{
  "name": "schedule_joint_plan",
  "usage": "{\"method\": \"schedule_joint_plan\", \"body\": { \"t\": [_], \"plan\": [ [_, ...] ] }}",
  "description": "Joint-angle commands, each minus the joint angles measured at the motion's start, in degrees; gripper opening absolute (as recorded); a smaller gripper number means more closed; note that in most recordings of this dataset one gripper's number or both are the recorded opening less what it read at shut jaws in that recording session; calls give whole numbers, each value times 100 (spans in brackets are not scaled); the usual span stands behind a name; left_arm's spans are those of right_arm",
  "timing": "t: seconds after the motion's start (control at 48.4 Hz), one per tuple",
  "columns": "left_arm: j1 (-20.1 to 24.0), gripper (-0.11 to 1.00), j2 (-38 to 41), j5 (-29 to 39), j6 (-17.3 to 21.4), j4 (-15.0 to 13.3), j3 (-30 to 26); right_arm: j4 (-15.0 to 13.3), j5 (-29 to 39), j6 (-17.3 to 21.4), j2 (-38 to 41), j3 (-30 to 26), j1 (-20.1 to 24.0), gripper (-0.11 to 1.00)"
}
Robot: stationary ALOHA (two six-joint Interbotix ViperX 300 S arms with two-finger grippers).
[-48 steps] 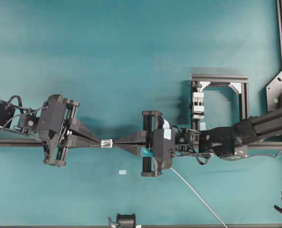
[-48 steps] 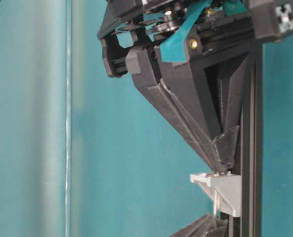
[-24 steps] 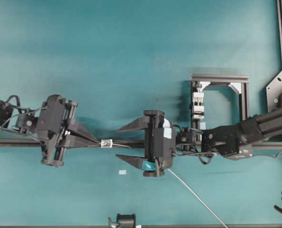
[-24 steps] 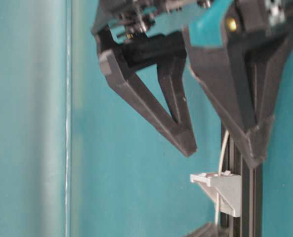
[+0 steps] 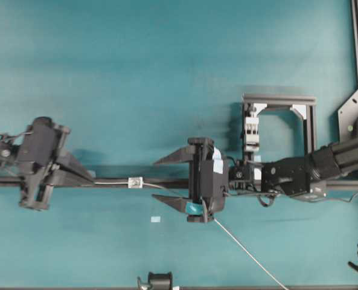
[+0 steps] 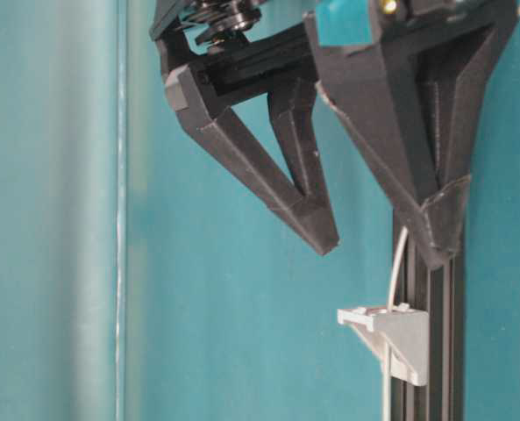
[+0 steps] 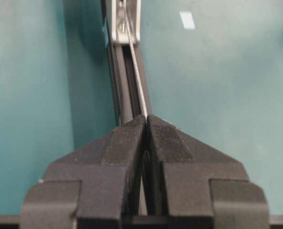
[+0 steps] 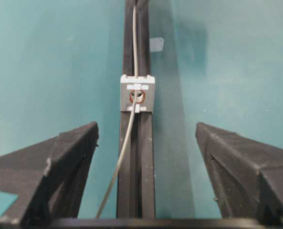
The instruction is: Insert the wire into the hole on the left side and pull it with the left arm.
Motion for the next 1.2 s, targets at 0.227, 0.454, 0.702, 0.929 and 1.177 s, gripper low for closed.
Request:
{"method": "schedule_joint_plan", "body": {
  "t": [0.227,0.454,0.702,0.929,1.177],
  "plan": [
    [-158,-10,-932,396,-18,18,492,0,35,9,-220,-18,9,89],
    [-211,-10,-1046,492,-26,26,536,-9,26,9,-220,-18,9,89],
    [-211,-10,-984,519,-35,26,536,0,26,9,-229,-18,9,89],
    [-123,-7,-984,598,-308,18,527,-9,26,-9,-281,-18,9,89],
    [-88,36,-993,721,-501,18,580,-9,35,-26,-299,-18,9,89]
  ]
}}
